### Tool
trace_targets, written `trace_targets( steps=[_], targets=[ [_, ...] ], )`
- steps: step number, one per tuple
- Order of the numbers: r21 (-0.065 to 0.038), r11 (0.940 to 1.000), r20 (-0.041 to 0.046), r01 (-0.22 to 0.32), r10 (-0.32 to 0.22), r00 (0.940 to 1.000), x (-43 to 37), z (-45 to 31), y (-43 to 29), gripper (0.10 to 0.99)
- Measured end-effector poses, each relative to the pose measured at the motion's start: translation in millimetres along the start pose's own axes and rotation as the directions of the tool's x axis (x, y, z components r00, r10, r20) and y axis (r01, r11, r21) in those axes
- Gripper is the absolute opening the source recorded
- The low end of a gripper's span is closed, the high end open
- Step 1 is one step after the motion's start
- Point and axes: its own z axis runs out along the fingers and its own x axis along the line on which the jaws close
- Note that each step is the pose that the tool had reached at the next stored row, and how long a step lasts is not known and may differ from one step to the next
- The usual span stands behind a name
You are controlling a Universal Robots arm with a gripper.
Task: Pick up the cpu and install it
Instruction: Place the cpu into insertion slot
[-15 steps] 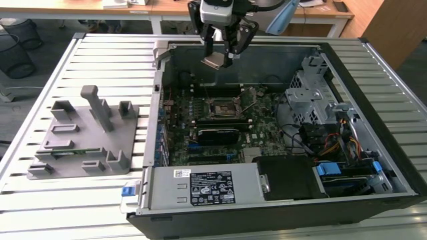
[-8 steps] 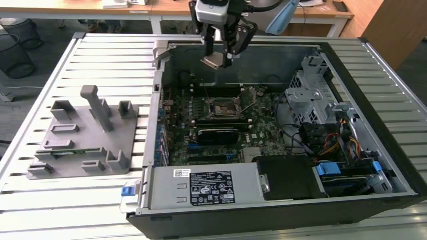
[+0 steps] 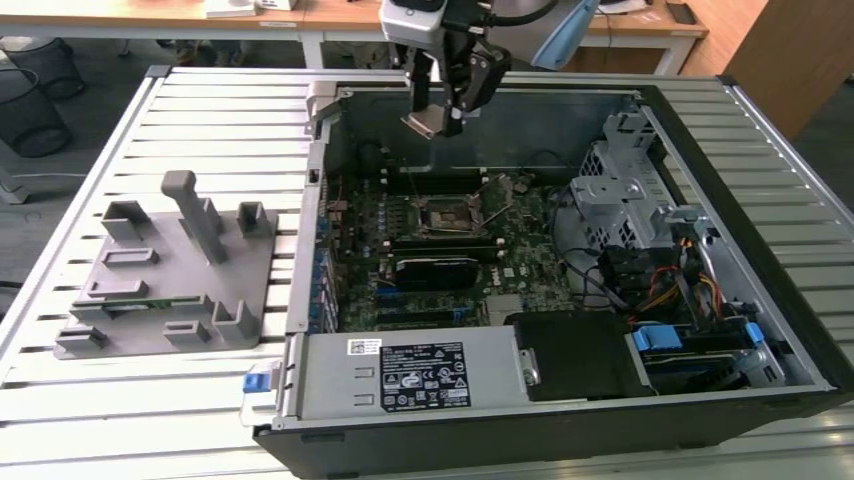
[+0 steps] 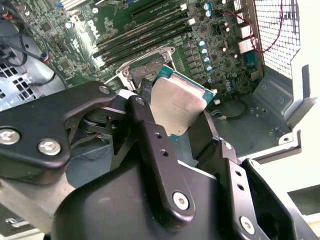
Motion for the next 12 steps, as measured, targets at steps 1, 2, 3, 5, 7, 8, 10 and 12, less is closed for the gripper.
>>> trace_targets(
  steps=[1,2,3,5,7,8,10,12],
  targets=[
    [0.000,0.9999,0.0000,-0.012,0.012,0.9999,0.0,0.0,0.0,0.537],
    [0.001,0.9997,0.0001,-0.024,0.024,0.9997,0.0,0.1,0.0,0.537],
    [0.001,0.9994,0.0000,-0.035,0.035,0.9994,0.0,0.1,0.0,0.537],
    [0.001,0.9985,-0.0002,-0.054,0.054,0.9985,0.0,0.1,0.0,0.537],
    [0.001,0.9973,-0.0004,-0.074,0.074,0.9973,0.0,0.2,0.0,0.537],
    [0.002,0.9967,-0.0002,-0.082,0.082,0.9967,0.0,0.2,0.0,0.537],
    [0.002,0.9948,0.0000,-0.102,0.102,0.9948,0.0,0.3,0.0,0.537],
    [0.002,0.9911,-0.0002,-0.133,0.133,0.9911,0.0,0.3,0.0,0.537]
  ],
)
